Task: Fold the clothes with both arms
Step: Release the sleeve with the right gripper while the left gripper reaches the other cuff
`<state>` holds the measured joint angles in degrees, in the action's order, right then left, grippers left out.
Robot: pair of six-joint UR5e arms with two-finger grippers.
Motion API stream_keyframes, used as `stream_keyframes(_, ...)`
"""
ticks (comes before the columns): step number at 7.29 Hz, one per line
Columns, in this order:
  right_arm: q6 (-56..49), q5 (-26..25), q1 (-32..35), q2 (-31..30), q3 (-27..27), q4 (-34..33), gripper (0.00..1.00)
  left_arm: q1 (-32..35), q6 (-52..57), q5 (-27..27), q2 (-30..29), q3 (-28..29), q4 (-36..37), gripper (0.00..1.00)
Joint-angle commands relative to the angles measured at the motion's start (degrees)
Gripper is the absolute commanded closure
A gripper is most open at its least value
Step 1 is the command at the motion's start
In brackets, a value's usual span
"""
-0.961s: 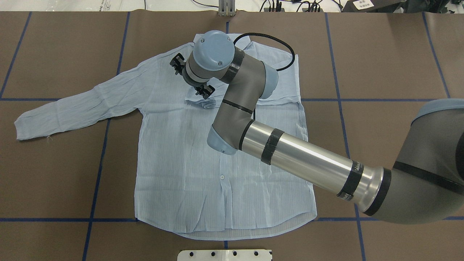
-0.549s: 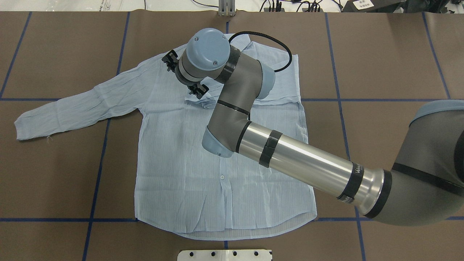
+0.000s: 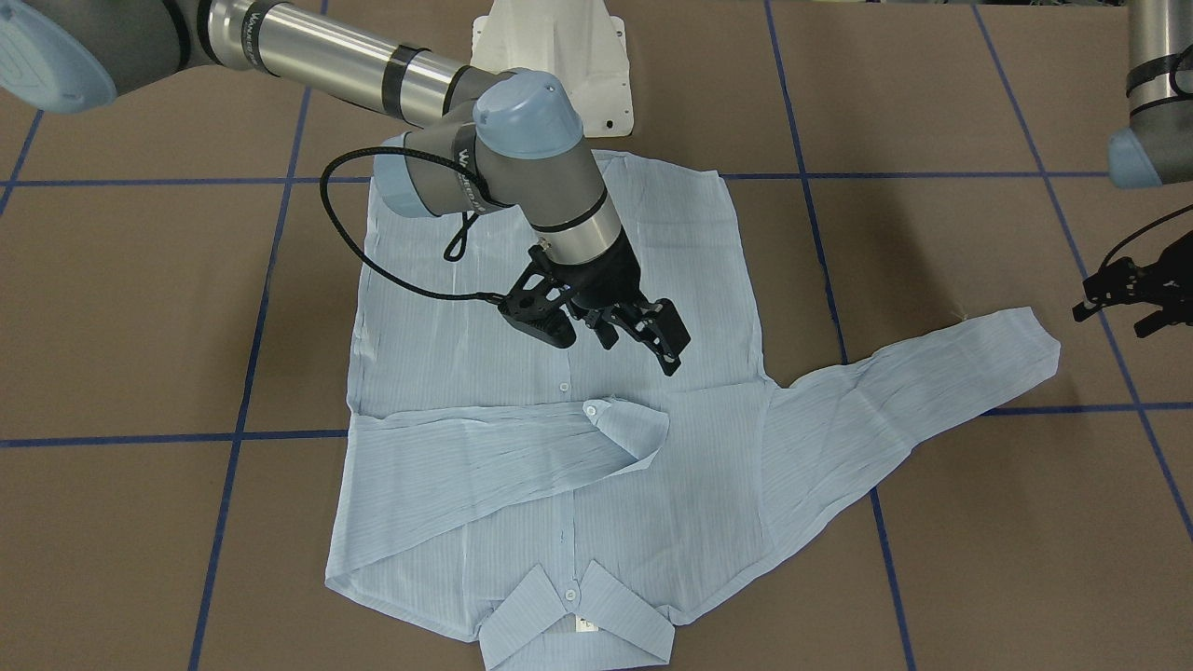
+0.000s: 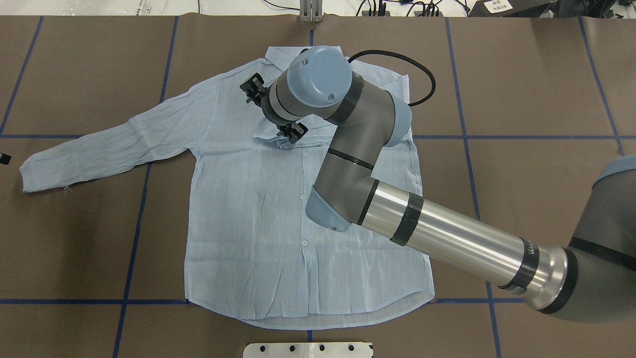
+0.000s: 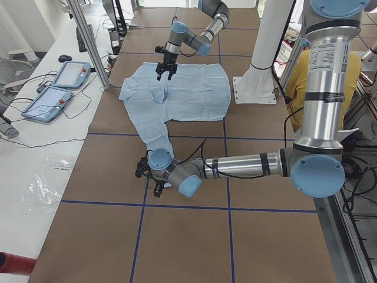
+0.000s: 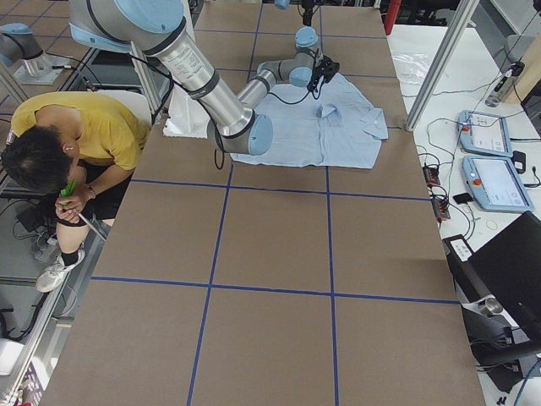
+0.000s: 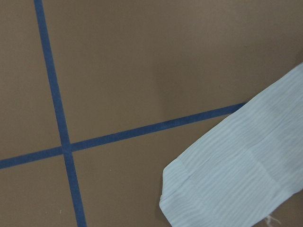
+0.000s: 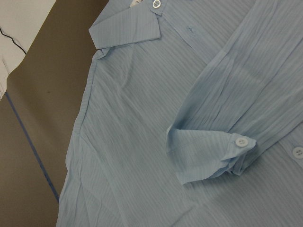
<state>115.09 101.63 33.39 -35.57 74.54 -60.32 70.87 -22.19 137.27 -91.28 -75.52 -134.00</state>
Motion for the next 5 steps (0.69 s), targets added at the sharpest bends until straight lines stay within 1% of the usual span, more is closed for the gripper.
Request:
stream_keyframes(1,-0.13,-0.12,0.01,-1.17,1.58,-0.06,0.01,-2.49,-1.80,0.02,-0.48,2.04,-1.53,0.22)
stream_keyframes(3,-0.30,-0.38,0.01,-1.43,1.58,-0.15,0.01,-3.28,-1.89,0.10,-3.62,4.67,-1.53,0.24)
stream_keyframes(4,-0.30,-0.47,0.01,-1.52,1.58,-0.15,0.01,-3.29,-1.72,0.02,-3.73,5.03,-1.53,0.24)
stream_keyframes(5,-0.39,-0.73,0.01,-1.61,1.58,-0.06,0.01,-3.29,-1.80,0.02,-3.73,5.12,-1.53,0.28)
